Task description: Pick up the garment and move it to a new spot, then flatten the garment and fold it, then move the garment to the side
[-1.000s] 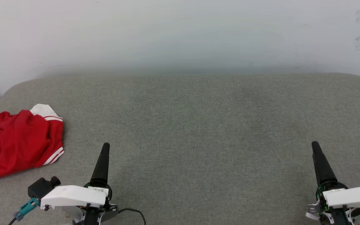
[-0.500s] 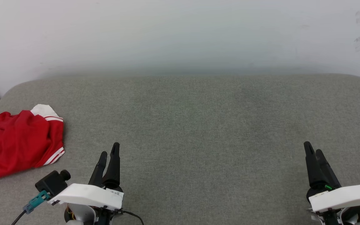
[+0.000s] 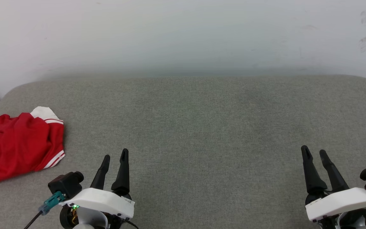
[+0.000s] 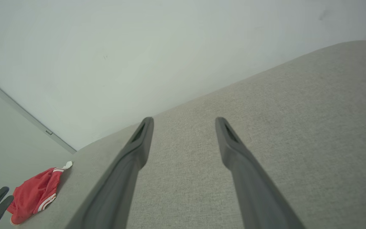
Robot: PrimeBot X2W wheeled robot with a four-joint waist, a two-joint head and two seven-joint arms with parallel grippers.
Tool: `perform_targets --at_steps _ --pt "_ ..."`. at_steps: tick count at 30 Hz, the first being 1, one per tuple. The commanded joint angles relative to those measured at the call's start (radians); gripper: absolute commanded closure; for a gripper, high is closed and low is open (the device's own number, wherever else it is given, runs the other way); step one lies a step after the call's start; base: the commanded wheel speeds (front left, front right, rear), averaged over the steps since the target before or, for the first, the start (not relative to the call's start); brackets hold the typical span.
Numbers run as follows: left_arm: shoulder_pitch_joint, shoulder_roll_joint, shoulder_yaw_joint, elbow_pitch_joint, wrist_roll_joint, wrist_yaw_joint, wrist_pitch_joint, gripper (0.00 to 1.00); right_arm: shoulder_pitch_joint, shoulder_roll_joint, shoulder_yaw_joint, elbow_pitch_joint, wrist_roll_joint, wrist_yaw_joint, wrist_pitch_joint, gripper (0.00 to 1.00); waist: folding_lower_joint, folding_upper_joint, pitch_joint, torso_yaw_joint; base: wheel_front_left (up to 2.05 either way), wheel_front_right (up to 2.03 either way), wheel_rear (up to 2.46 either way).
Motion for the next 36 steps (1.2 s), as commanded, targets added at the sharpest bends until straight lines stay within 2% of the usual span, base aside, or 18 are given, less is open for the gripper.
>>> perform_targets --at_steps 1,20,36 --pt "-0.017 0.009 -0.003 -0.006 0.031 0.008 -0.010 0.00 0.001 0.001 0.002 -0.018 -0.034 0.002 0.001 0.00 0.0000 0.0000 0.000 0.000 0.00 0.00 0.00" --pt "-0.013 0.026 -0.028 -0.007 0.245 0.052 -0.060 0.00 0.024 0.008 0.002 -0.073 -0.287 0.002 -0.010 0.00 0.0000 0.0000 0.000 0.002 0.00 0.00 0.00" --pt "-0.016 0.027 -0.053 0.010 0.373 0.070 -0.094 0.00 0.034 0.011 0.003 -0.086 -0.406 0.002 -0.004 0.00 0.0000 0.0000 0.000 0.001 0.00 0.00 0.00"
